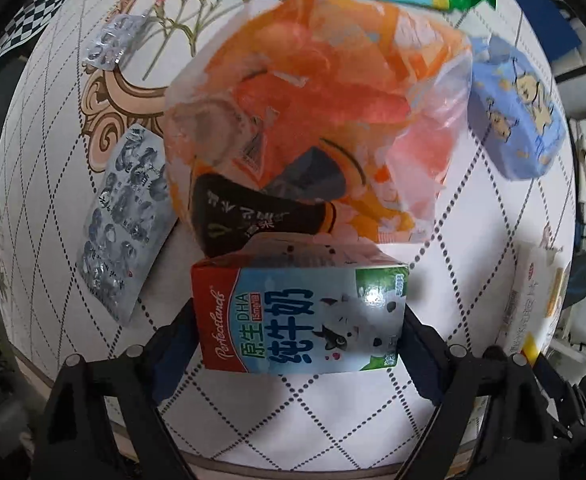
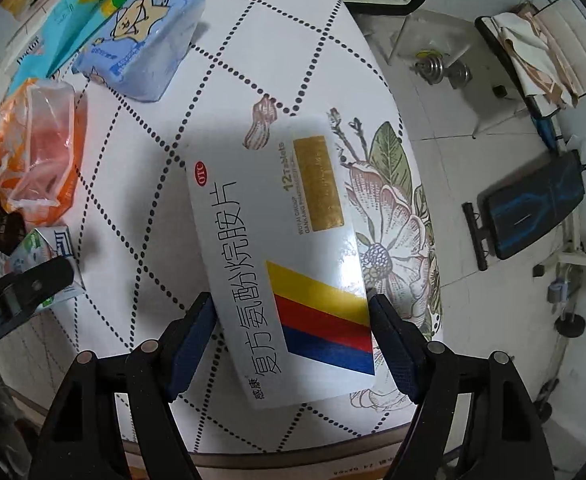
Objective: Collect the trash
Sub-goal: 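Grasp the milk carton with the left tool while the right tool grasps the striped medicine box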
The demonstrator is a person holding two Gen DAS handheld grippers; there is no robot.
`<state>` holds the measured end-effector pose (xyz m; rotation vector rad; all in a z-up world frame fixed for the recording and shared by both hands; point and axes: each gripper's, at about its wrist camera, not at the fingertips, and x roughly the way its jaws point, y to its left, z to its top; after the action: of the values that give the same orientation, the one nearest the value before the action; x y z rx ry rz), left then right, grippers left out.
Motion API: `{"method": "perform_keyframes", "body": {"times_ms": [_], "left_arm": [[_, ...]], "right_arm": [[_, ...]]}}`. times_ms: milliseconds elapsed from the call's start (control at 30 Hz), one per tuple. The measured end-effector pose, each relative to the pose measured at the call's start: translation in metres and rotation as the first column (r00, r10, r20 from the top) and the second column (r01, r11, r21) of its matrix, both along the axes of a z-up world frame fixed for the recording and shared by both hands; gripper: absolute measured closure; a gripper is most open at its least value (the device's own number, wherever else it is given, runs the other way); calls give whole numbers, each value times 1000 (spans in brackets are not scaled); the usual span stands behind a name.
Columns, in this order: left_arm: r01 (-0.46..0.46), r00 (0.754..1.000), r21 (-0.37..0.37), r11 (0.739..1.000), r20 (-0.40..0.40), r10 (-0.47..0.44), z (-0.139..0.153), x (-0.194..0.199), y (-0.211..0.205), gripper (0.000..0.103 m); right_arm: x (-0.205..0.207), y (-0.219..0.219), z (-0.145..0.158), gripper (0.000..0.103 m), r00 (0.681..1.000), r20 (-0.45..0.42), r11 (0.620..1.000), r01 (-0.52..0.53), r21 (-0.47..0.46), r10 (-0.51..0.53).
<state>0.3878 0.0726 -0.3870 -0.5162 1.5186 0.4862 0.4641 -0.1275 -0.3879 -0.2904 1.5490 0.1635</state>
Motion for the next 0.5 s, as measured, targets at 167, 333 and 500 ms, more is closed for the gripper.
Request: {"method": "perform_keyframes", "body": {"times_ms": [167, 333, 500], "left_arm": [[33, 999, 59, 998, 15, -34, 7, -12, -5, 14], [45, 998, 98, 994, 44, -49, 25, -37, -12, 14], [61, 994, 142, 988, 86, -73, 52, -71, -23, 14]], "right_arm": [[-6, 7, 5, 25, 1000, 7, 1000, -11, -6, 11], [-10, 1, 5, 26, 1000, 11, 1000, -15, -10, 15], [-27, -4, 13, 26, 999, 34, 1000, -19, 21, 18]]}}
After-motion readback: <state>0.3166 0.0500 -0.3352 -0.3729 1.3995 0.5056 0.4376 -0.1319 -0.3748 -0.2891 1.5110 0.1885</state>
